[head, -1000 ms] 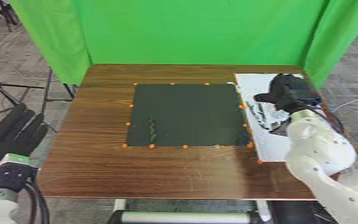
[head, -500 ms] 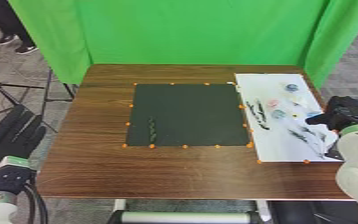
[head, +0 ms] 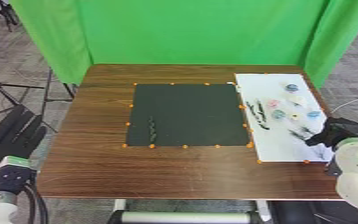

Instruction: Arrange flowers

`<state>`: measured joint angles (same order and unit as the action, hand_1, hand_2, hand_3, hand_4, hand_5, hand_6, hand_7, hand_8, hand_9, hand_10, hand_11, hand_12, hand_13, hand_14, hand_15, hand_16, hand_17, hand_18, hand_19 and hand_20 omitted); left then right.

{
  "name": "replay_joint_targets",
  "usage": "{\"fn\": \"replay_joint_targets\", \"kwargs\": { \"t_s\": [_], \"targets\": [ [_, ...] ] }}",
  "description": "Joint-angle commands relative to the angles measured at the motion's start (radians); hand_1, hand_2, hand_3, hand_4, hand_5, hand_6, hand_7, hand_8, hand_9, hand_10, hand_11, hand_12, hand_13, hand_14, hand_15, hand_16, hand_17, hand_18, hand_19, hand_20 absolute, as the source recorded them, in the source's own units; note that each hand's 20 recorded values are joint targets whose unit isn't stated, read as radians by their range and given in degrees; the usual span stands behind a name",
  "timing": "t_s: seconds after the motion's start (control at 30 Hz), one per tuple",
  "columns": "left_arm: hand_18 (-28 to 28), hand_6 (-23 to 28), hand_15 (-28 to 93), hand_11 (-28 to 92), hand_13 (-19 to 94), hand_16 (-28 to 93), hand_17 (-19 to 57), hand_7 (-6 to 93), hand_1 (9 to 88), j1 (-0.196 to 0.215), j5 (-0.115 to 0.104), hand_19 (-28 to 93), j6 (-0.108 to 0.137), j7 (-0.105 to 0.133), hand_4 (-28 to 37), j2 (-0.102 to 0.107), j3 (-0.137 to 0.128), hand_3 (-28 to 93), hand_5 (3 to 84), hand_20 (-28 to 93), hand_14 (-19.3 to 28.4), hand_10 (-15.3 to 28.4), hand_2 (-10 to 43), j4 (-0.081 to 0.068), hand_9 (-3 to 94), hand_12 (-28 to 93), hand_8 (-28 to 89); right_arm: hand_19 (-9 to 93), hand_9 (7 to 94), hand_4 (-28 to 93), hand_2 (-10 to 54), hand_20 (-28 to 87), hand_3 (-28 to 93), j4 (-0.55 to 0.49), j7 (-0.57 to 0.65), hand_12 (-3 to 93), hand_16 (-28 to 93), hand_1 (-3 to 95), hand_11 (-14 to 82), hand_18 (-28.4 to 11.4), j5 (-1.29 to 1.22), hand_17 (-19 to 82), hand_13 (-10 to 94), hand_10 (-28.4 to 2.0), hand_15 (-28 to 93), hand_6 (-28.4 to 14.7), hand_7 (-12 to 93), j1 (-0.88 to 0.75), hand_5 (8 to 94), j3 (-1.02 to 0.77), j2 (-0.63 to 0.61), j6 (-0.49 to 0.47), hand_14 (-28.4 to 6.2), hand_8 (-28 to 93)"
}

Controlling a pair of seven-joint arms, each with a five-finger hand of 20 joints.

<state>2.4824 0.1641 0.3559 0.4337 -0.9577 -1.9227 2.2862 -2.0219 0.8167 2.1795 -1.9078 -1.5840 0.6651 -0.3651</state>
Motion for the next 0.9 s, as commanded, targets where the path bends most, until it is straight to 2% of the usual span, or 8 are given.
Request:
{"fn": "replay_joint_targets", "kwargs": {
  "t_s": [0.03, 0.17, 0.2, 0.23, 0.33, 0.6, 0.8, 0.9],
  "targets": [
    [11.0, 7.5, 38, 25, 21, -11, -4.9, 14.9, 24.6, 0.009, -0.003, 30, -0.012, -0.015, -28.3, -0.008, 0.001, 69, 40.5, 8, 13.9, 14.6, 13.3, 0.009, 31.7, 8, -9, 85, 78.4, -26, -9.5, 36, 71, 0.046, 0.043, 29.6, 34, 32.5, 34.3, -26.2, -0.035, 36, 74, -15.3, 56, -4.4, 26, -0.002, 69.3, 0.007, 0.018, -0.003, -10.7, -10],
    [11.0, 7.4, 39, 25, 21, -11, -5.0, 14.9, 24.5, 0.010, -0.002, 30, -0.010, -0.016, -28.3, -0.010, -0.002, 69, 40.5, 8, 14.1, 14.6, 13.4, 0.009, 31.7, 8, -9, 85, 80.3, -26, -9.5, 36, 73, 0.051, 0.015, 30.3, 34, 36.6, 36.0, -25.9, -0.094, 37, 75, -14.0, 57, -2.9, 31, -0.018, 71.2, -0.010, 0.022, 0.035, -10.3, -9],
    [11.1, 7.5, 39, 25, 21, -11, -5.1, 14.9, 24.5, 0.012, -0.013, 30, -0.009, -0.005, -28.3, -0.008, 0.002, 69, 40.5, 8, 14.2, 14.6, 13.4, 0.010, 31.7, 8, -9, 85, 80.3, -27, -9.5, 36, 73, 0.051, 0.002, 30.6, 34, 36.9, 36.2, -25.9, -0.118, 38, 75, -13.9, 57, -2.8, 31, -0.020, 71.3, -0.017, 0.024, 0.044, -10.4, -8],
    [11.1, 7.5, 39, 25, 21, -11, -5.1, 14.9, 24.5, 0.012, -0.020, 30, -0.010, -0.004, -28.3, -0.010, 0.003, 69, 40.5, 8, 14.2, 14.6, 13.4, 0.010, 31.7, 8, -9, 85, 80.4, -27, -9.5, 36, 73, 0.050, 0.016, 30.7, 34, 37.6, 36.4, -25.9, -0.135, 38, 75, -13.9, 57, -2.9, 31, -0.017, 71.4, -0.010, 0.023, 0.062, -10.4, -4],
    [11.1, 7.5, 39, 25, 21, -11, -5.1, 14.9, 24.6, 0.007, -0.012, 30, -0.010, -0.015, -28.3, -0.012, 0.008, 69, 40.5, 8, 14.2, 14.7, 13.5, 0.008, 31.8, 8, -9, 86, 82.9, -27, -9.5, 36, 70, 0.051, 0.002, 32.2, 35, 46.3, 39.5, -25.4, -0.139, 39, 77, -13.0, 59, -2.2, 38, -0.028, 73.0, -0.015, 0.025, 0.103, -10.2, 15],
    [11.1, 7.5, 39, 25, 21, -11, -5.1, 15.0, 24.6, 0.005, -0.011, 30, -0.011, -0.017, -28.3, -0.015, 0.005, 69, 40.6, 8, 14.2, 14.7, 13.5, 0.009, 31.9, 8, -9, 87, 84.3, -26, -9.5, 36, 74, 0.025, -0.033, 35.1, 36, 49.7, 41.7, -25.2, -0.070, 41, 79, -11.8, 60, -1.6, 45, -0.056, 73.9, -0.024, 0.024, 0.210, -9.8, 20],
    [11.1, 7.6, 39, 25, 21, -11, -5.2, 15.0, 24.6, 0.002, -0.013, 30, -0.007, -0.014, -28.3, -0.011, 0.007, 69, 40.7, 8, 14.3, 14.6, 13.6, 0.005, 31.9, 8, -9, 88, 84.9, -25, -9.5, 37, 75, -0.085, -0.035, 37.1, 36, 49.5, 41.7, -25.5, -0.016, 41, 80, -11.9, 61, -2.0, 46, -0.070, 74.0, -0.040, 0.015, 0.320, -10.0, 21],
    [11.1, 7.6, 39, 25, 22, -11, -5.1, 15.0, 24.6, -0.004, -0.009, 30, -0.009, -0.023, -28.3, -0.010, 0.007, 69, 40.7, 8, 14.3, 14.6, 13.6, 0.003, 32.0, 8, -9, 88, 85.0, -24, -9.5, 37, 75, -0.131, -0.037, 37.5, 36, 49.1, 41.8, -25.7, -0.008, 41, 80, -11.8, 62, -2.0, 46, -0.043, 74.1, -0.013, 0.015, 0.374, -10.1, 21]
  ]
}}
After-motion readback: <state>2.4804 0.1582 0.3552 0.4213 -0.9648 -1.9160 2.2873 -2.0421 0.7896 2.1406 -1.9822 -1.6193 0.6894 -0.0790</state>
